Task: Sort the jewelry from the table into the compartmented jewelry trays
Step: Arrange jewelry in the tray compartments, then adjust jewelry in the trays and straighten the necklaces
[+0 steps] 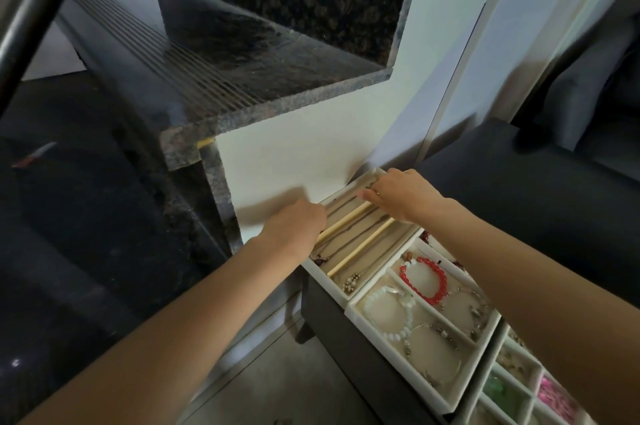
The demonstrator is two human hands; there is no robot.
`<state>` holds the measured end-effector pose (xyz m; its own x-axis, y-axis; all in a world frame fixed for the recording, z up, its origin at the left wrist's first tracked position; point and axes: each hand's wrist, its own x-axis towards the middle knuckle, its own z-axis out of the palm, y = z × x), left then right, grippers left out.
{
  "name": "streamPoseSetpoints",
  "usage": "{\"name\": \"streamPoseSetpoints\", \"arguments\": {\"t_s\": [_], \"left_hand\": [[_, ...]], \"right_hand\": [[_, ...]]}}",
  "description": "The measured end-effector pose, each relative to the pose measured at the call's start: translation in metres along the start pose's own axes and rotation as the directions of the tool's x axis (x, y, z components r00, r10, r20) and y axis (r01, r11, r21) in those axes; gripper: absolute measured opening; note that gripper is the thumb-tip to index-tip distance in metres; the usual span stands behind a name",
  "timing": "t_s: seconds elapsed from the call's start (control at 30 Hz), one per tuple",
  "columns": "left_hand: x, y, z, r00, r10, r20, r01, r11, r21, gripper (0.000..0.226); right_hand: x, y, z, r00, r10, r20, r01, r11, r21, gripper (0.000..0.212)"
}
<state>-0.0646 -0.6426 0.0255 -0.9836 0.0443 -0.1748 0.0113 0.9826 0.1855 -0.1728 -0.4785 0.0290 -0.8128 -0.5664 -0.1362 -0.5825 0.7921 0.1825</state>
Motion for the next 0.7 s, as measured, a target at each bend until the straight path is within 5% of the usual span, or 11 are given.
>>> {"name": "streamPoseSetpoints", "arguments": {"t_s": [0.23,0.4,0.7], "left_hand": [[-0.013,-0.008,-0.001,0.999,0.033,0.006,-0.033,0.999,0.021,0.025],[-0.03,-0.012,-0.001,0.996,0.078,-0.049,-0.081,0.994,-0.072,0.041],[-0.044,-0.015,0.004,0.998,0.051,0.038,-0.047,0.993,-0.106,0.051]], "right_hand": [[-0.009,-0.017,0.0,0.99,0.016,-0.138,-0.007,0.998,0.061,0.029],[-0.027,-0.049,-0.008,0.991,-0.117,-0.058,0.124,0.981,0.149,0.053],[-0.042,-0.073,-0.004,0.993,-0.117,0.003,0.116,0.991,0.068,0.044]]}}
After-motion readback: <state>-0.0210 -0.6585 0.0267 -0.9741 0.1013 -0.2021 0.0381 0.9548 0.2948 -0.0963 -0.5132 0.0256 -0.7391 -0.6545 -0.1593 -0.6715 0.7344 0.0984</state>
